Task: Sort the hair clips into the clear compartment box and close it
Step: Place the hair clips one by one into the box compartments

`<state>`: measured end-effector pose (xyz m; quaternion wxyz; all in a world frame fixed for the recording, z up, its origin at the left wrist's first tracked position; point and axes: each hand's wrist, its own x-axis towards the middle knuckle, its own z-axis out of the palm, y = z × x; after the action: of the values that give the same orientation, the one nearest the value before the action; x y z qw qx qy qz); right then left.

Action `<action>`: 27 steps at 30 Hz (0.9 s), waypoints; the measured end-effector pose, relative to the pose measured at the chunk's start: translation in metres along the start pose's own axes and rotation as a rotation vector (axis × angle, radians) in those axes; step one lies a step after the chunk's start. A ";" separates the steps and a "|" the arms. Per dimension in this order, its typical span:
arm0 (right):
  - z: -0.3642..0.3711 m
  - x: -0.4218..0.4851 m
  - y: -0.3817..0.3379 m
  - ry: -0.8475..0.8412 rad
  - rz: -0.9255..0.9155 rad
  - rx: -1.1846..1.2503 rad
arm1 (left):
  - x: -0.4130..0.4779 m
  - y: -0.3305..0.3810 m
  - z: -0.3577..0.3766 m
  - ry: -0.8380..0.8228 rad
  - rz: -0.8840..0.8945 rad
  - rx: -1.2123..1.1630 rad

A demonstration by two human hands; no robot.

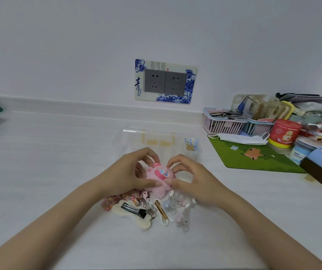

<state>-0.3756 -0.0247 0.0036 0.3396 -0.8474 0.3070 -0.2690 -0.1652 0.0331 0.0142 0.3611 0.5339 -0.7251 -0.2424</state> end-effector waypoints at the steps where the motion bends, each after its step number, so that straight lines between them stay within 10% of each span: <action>1: 0.000 0.002 -0.003 0.032 -0.017 0.074 | 0.000 0.001 -0.001 0.032 0.012 -0.066; 6: -0.001 0.020 -0.021 0.069 -0.060 0.410 | 0.007 0.013 -0.016 0.222 0.001 -0.321; 16: 0.017 0.092 -0.052 0.188 -0.100 0.292 | 0.009 -0.032 -0.064 0.513 -0.074 -0.202; 27: 0.041 0.156 -0.033 0.087 0.023 0.025 | 0.003 -0.069 -0.063 0.194 -0.089 0.026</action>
<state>-0.2330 -0.0983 0.0412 0.3397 -0.8270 0.3276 -0.3054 -0.0752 0.0111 0.0031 0.4118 0.5911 -0.6653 -0.1960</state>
